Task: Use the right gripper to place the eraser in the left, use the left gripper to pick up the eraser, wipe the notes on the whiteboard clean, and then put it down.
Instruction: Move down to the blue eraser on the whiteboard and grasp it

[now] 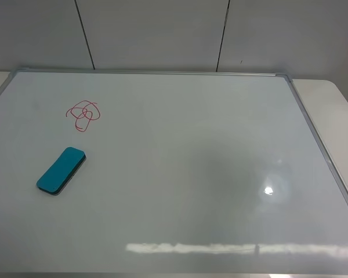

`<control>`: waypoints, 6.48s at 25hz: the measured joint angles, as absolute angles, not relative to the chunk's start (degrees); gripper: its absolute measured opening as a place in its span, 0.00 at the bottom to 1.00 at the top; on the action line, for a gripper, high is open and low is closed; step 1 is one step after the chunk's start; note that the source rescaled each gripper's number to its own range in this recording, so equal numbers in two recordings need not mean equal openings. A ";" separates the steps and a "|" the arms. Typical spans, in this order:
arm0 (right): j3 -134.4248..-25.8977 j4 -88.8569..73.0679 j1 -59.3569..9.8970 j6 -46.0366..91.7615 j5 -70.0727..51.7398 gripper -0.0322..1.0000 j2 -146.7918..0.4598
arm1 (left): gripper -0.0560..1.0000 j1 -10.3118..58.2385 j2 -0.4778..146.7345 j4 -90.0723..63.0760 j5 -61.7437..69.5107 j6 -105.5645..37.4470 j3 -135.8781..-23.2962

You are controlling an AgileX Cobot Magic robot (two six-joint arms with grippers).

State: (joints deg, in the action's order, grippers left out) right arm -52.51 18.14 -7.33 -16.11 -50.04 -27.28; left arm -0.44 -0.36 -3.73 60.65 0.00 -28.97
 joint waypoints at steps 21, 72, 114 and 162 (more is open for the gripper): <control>-34.38 4.27 1.16 0.00 -56.57 1.00 0.21 | 1.00 -0.44 -0.36 -3.73 60.65 0.00 -28.97; -28.91 2.35 1.16 0.00 -60.71 1.00 0.21 | 1.00 -0.44 -0.36 -3.73 60.65 0.00 -28.97; -28.91 2.35 1.16 0.00 -60.71 1.00 0.21 | 1.00 13.64 72.18 -2.33 42.48 -4.18 -39.48; -28.91 2.35 1.16 0.00 -60.71 1.00 0.21 | 1.00 16.20 99.15 0.55 29.86 0.00 -44.86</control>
State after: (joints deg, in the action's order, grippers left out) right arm -28.91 2.35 1.16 0.00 -60.71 0.21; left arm 16.20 99.15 0.55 29.86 0.00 -44.86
